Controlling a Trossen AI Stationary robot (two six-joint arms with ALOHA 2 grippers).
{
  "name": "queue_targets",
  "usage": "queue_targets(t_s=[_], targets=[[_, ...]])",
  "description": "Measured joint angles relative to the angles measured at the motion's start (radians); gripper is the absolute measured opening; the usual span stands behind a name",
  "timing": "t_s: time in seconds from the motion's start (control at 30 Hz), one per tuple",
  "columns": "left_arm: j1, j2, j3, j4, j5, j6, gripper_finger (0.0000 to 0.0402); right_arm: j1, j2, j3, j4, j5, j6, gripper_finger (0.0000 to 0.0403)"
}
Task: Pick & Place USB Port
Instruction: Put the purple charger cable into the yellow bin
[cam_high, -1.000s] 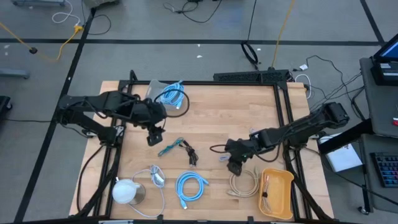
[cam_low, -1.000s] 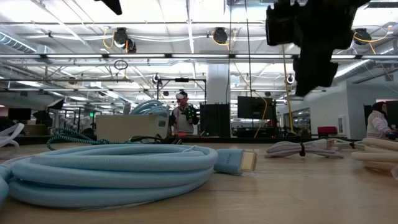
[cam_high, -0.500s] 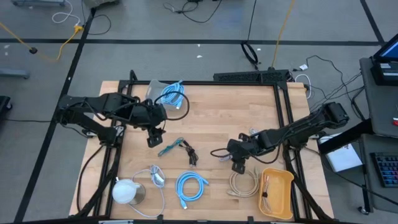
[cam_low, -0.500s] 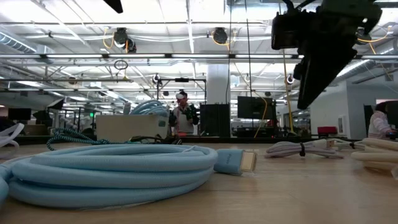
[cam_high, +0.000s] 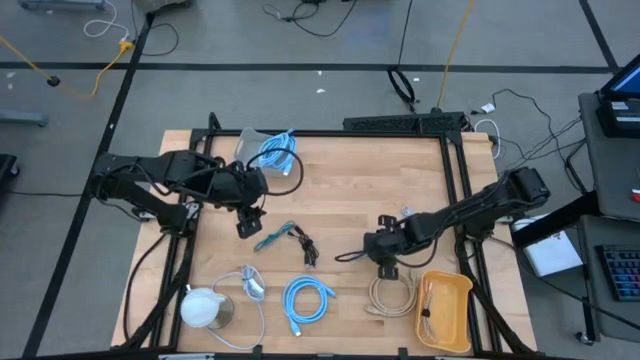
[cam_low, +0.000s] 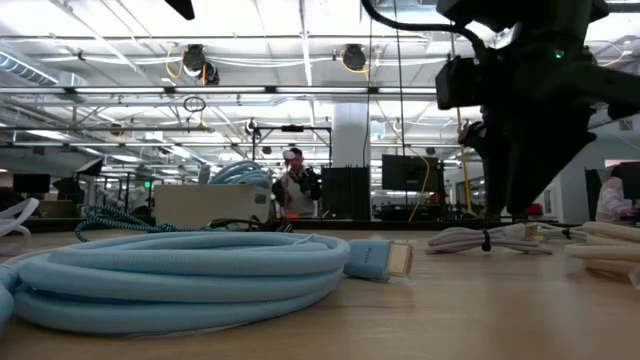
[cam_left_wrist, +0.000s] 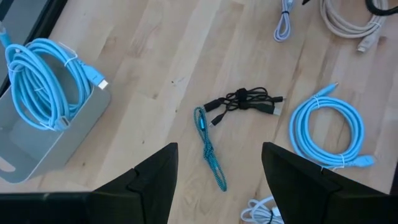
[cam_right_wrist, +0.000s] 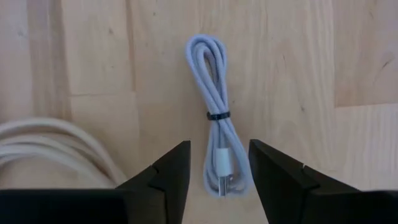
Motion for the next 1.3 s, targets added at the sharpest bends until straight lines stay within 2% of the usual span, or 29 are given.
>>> queue_targets(t_s=[0.23,0.47,0.6,0.73,0.87,1.03,1.13,1.3], targets=[[0.001,0.000,0.000,-0.001,-0.016,-0.002,0.0234,-0.021,0.036,0.001,0.006,0.013,-0.050,0.0181],[0.001,0.000,0.000,-0.002,-0.017,-0.004,0.0234,-0.044,0.131,0.003,0.087,-0.134,-0.050,0.0186],[0.001,0.000,0.000,-0.003,-0.018,-0.005,0.0234,-0.045,0.163,0.004,0.103,-0.138,0.026,0.0157],[0.000,0.000,0.000,-0.016,-0.029,-0.005,0.0234,-0.051,0.127,0.000,0.108,-0.111,0.131,0.0097],[0.000,0.000,0.000,-0.028,-0.050,-0.005,0.0234,-0.050,0.011,-0.002,0.115,-0.023,0.292,0.0028],[0.000,0.000,0.000,-0.027,-0.070,-0.005,0.0234,-0.008,-0.146,0.001,0.077,0.127,0.525,0.0023],[0.000,0.000,0.000,-0.028,-0.071,-0.003,0.0234,0.052,-0.221,0.032,-0.083,0.175,0.744,0.0022],[-0.007,0.000,0.000,-0.028,-0.097,0.012,0.0234,0.212,-0.269,0.154,-0.411,0.223,1.045,0.0020]])
